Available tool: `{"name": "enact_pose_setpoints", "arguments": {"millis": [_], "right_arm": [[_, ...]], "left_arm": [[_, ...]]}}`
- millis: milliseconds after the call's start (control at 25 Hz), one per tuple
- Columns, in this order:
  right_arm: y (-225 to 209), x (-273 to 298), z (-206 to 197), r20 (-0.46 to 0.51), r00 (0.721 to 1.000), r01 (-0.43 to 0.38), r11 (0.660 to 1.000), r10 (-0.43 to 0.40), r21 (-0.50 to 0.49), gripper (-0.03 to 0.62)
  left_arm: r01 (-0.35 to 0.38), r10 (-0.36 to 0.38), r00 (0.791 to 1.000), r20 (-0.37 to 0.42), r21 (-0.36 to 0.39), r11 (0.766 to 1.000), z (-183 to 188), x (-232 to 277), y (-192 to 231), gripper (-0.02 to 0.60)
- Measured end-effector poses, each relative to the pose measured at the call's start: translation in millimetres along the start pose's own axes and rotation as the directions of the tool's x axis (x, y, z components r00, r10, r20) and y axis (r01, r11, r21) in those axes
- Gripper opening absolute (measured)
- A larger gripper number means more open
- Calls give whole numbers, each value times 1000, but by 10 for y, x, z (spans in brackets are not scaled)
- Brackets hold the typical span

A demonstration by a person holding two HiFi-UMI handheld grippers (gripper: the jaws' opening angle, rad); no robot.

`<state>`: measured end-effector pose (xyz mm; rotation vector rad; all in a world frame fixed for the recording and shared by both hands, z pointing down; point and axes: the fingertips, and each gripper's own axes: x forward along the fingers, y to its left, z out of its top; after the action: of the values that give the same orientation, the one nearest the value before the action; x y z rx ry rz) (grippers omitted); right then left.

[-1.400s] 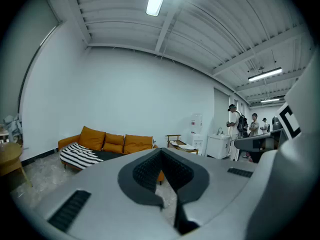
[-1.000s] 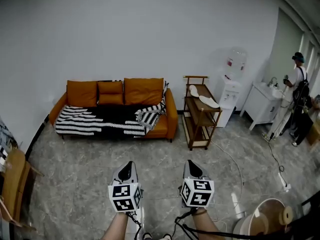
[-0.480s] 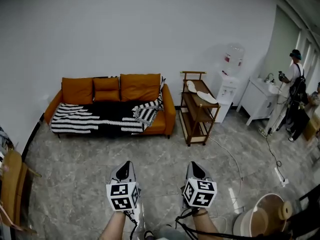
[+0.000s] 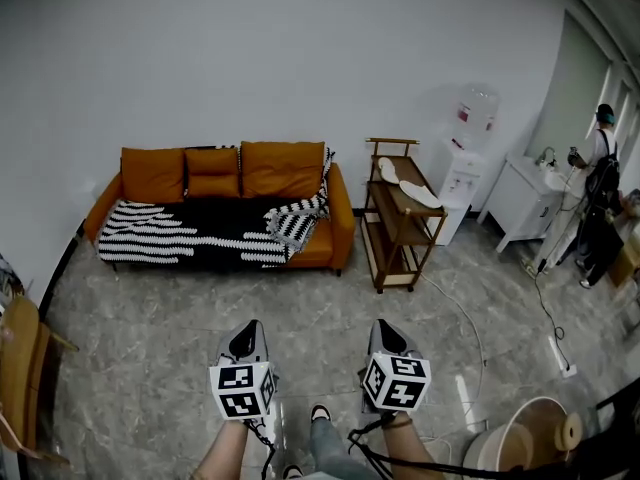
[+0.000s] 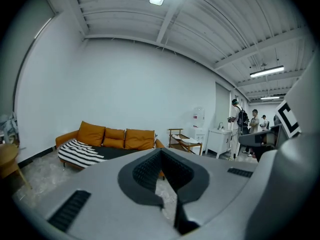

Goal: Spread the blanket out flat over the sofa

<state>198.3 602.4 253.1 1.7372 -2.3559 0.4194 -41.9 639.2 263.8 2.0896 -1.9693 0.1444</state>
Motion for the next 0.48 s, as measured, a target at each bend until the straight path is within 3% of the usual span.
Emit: {"name": "enact_pose_setpoints", "arguments": {"millis": [480], "right_arm": [[-343,1045,513,6,999,-47,999,47,-16,5]], "left_arm": [[-36,36,999,34,3,999,435,1047,-21,-5]]}}
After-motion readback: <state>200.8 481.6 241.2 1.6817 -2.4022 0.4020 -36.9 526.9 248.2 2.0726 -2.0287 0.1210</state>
